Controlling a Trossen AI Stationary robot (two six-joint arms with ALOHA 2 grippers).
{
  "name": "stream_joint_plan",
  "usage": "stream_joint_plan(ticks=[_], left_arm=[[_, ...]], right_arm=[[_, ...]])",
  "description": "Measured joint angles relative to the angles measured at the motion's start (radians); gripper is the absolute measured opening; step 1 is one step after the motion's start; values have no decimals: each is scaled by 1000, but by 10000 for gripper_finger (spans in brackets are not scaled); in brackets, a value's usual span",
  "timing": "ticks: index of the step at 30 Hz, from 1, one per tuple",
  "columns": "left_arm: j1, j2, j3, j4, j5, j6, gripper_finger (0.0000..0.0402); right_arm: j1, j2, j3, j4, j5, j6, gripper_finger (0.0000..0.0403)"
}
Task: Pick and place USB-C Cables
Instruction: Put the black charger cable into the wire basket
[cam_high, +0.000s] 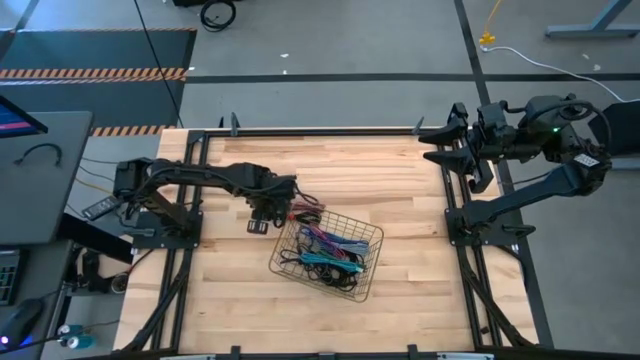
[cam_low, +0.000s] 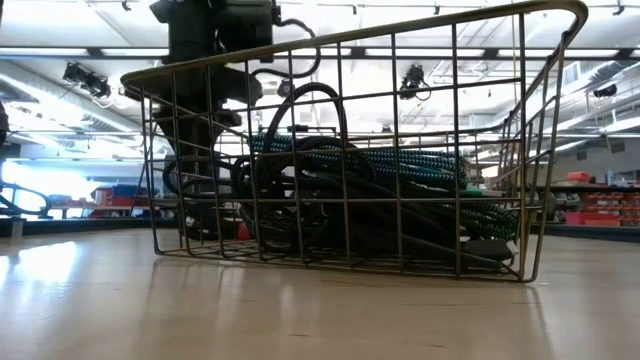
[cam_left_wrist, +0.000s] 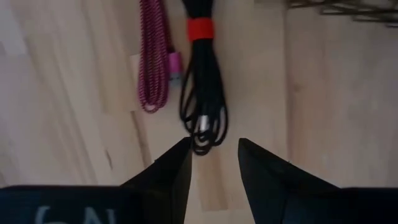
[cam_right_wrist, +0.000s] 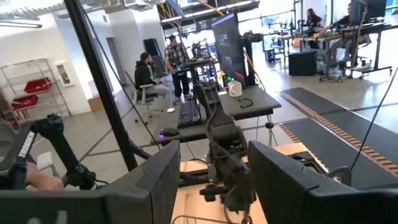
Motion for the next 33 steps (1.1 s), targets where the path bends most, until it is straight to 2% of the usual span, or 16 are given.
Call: stream_joint_plan(ticks=[10, 17, 33], left_arm=[[49, 1, -98, 30, 17, -7, 137], [49, 1, -98, 166, 45, -7, 137], [55, 1, -98, 173, 61, 5, 137]], right_arm=[[0, 0, 0, 0, -5, 21, 195], [0, 0, 0, 1, -5, 21, 195], [0, 0, 0, 1, -5, 20, 195]])
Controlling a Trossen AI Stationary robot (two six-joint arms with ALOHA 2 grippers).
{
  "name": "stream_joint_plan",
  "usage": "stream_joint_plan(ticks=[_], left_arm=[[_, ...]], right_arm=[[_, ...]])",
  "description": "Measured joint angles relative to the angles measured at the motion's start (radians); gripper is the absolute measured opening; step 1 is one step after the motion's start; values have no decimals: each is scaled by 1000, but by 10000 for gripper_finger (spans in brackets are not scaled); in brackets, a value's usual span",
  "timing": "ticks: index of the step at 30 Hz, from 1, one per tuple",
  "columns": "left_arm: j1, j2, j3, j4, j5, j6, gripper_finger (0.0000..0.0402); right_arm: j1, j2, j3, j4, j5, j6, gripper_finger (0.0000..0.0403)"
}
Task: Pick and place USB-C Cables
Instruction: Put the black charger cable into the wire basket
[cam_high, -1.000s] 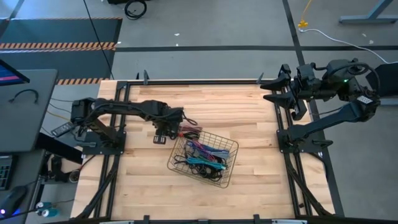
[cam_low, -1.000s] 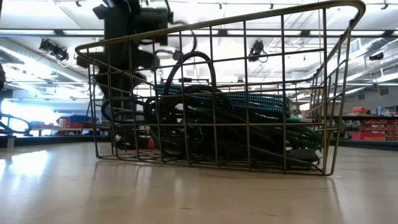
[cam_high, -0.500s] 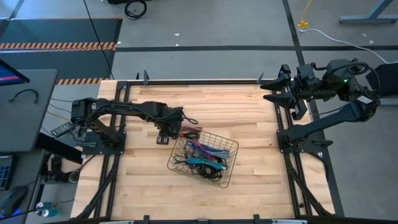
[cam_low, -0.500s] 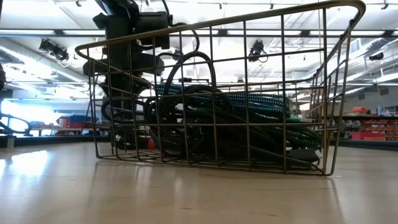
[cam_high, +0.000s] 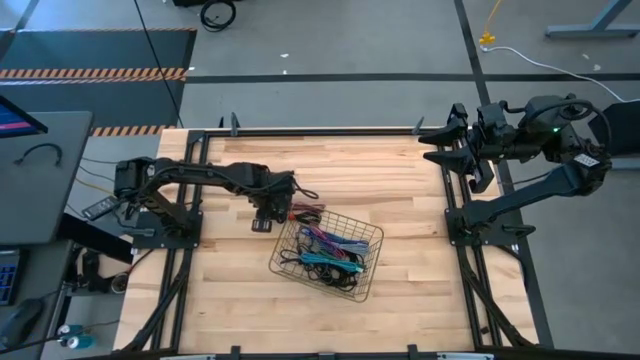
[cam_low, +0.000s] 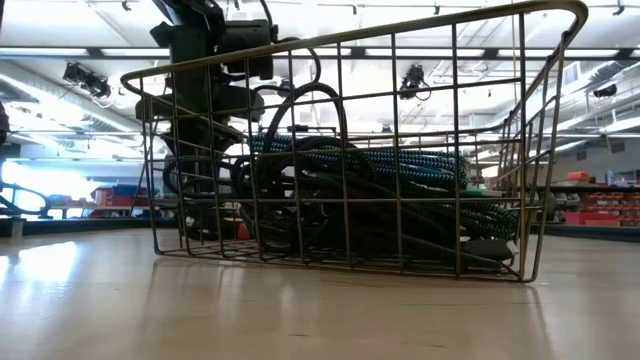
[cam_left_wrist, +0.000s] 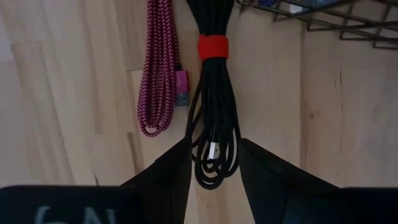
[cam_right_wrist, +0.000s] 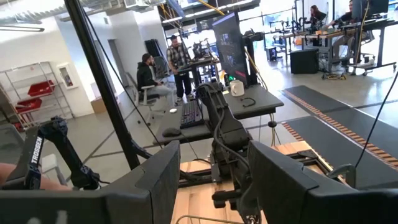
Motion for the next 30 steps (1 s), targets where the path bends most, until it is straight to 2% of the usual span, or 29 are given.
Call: stream_joint_plan(ticks=[7, 16, 25, 30], left_arm=[[0, 6, 0, 7, 2, -22, 137], [29, 98, 0, 28, 24, -214, 137], [21, 113, 0, 55, 37, -113, 137], [27, 113, 0, 59, 37, -116, 131]], right_arm=[[0, 0, 0, -1, -9, -2, 195], [0, 0, 0, -9, -18, -3, 195], [0, -2, 0, -14, -25, -3, 195], [0, -2, 0, -14, -26, -3, 195]])
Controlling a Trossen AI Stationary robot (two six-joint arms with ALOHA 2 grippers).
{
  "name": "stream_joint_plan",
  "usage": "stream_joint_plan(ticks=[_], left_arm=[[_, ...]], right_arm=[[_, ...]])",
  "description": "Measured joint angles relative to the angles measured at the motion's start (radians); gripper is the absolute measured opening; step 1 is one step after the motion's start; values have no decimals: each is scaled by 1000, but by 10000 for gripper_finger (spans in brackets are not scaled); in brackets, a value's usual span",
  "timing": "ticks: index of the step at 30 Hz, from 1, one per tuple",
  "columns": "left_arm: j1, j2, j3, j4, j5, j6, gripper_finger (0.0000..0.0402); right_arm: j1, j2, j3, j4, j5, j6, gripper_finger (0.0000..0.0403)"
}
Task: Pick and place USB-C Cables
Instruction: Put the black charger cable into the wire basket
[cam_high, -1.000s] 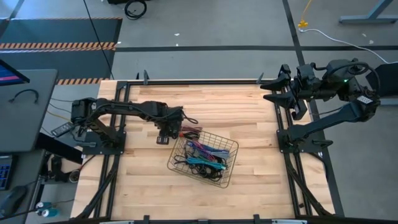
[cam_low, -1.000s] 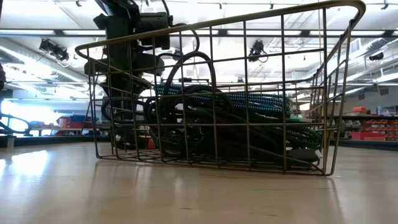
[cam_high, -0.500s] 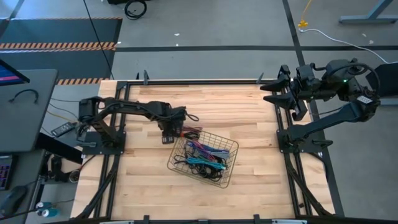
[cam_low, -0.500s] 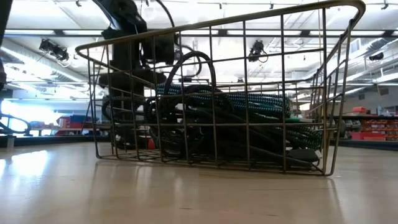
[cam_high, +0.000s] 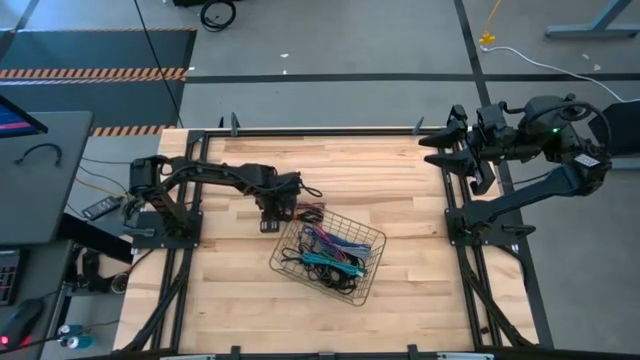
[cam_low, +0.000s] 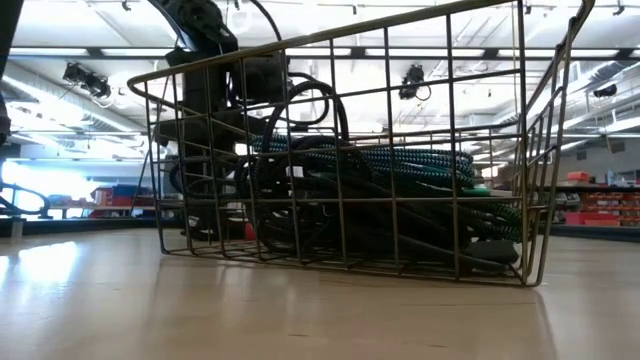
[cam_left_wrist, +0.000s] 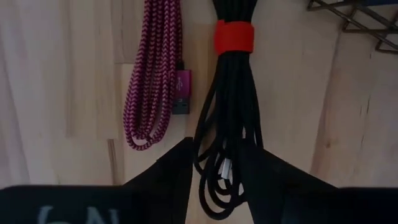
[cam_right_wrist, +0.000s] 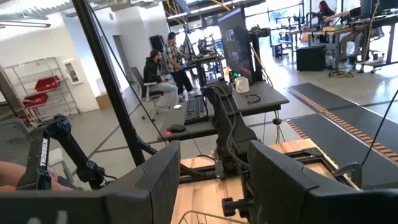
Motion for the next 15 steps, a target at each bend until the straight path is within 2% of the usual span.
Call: stream_joint_plan(ticks=[3, 7, 12, 15], left_arm=[[0, 0, 0, 0, 0, -7, 104], [0, 0, 0, -1, 0, -61, 21], [0, -1, 8, -6, -3, -119, 7], [0, -4, 59, -50, -5, -149, 5]], right_arm=[[0, 0, 0, 0, 0, 0, 195], [0, 0, 0, 0, 0, 0, 195], [0, 0, 0, 0, 0, 0, 195], [0, 0, 0, 0, 0, 0, 195]])
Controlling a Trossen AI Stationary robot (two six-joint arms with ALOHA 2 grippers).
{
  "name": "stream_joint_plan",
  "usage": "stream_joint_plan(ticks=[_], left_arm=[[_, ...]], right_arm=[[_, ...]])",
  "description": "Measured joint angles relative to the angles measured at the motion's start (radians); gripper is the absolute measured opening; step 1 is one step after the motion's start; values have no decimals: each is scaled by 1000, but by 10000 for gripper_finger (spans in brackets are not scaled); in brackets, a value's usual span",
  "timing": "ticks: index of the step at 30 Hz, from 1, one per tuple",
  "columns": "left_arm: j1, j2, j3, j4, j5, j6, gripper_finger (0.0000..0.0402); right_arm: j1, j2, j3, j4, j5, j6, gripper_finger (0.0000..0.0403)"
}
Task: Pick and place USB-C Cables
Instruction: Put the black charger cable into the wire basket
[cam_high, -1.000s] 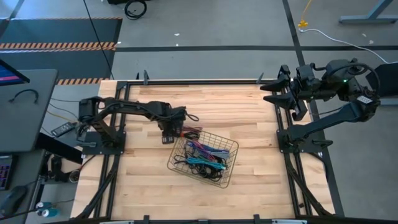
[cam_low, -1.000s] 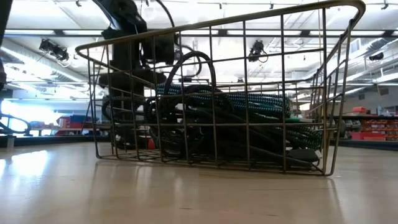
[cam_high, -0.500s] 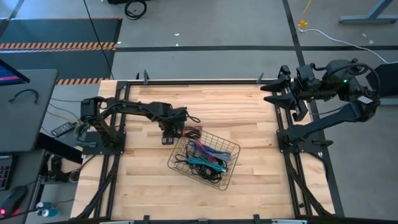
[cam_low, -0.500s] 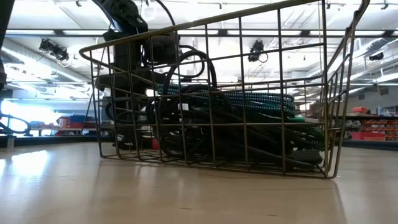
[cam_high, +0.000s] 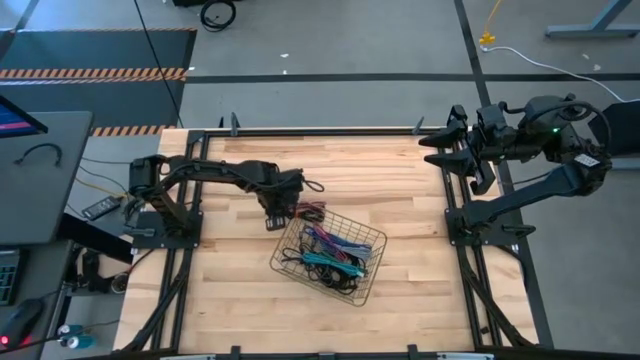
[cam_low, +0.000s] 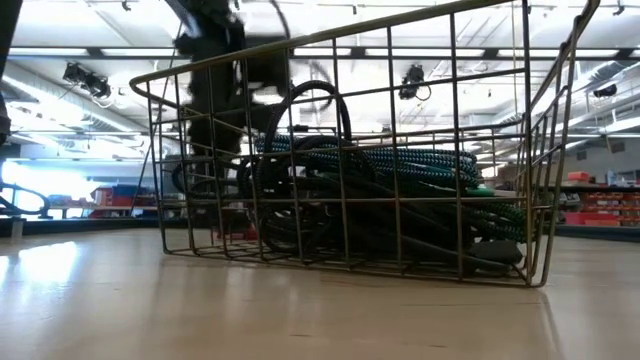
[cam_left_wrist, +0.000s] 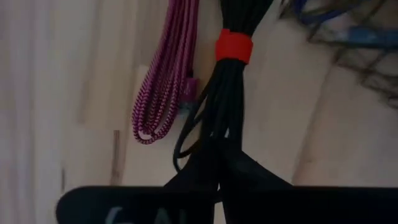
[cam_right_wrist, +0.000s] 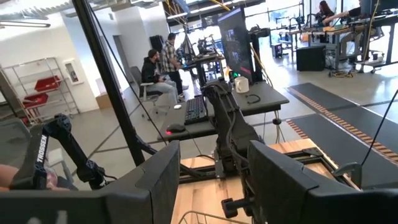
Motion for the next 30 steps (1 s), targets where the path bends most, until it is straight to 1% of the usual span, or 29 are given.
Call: stream_joint_plan(ticks=[3, 5, 10, 13, 15, 20, 23, 27, 30], left_arm=[[0, -7, 98, -67, 1, 13, 4], [0, -16, 173, -147, -28, 27, 3], [5, -20, 383, -355, -195, 71, 2], [12, -20, 510, -458, -297, 76, 1], [19, -21, 595, -505, -342, 75, 1], [12, -21, 793, -518, -350, 76, 1], [-13, -22, 877, -518, -348, 76, 1], [-71, -22, 934, -518, -343, 101, 1], [-120, -21, 938, -512, -292, 125, 1]], right_arm=[[0, 0, 0, 0, 0, 0, 195], [0, 0, 0, 0, 0, 0, 195], [0, -1, 0, 0, 0, 0, 195], [0, -3, 0, 0, 0, -3, 195], [0, -3, 0, 0, -9, -6, 195], [0, -3, 0, 0, -17, -8, 195], [0, -3, 0, 0, -17, -8, 195], [0, -2, 0, 0, -17, -8, 195], [0, -2, 0, 0, -17, -8, 195]])
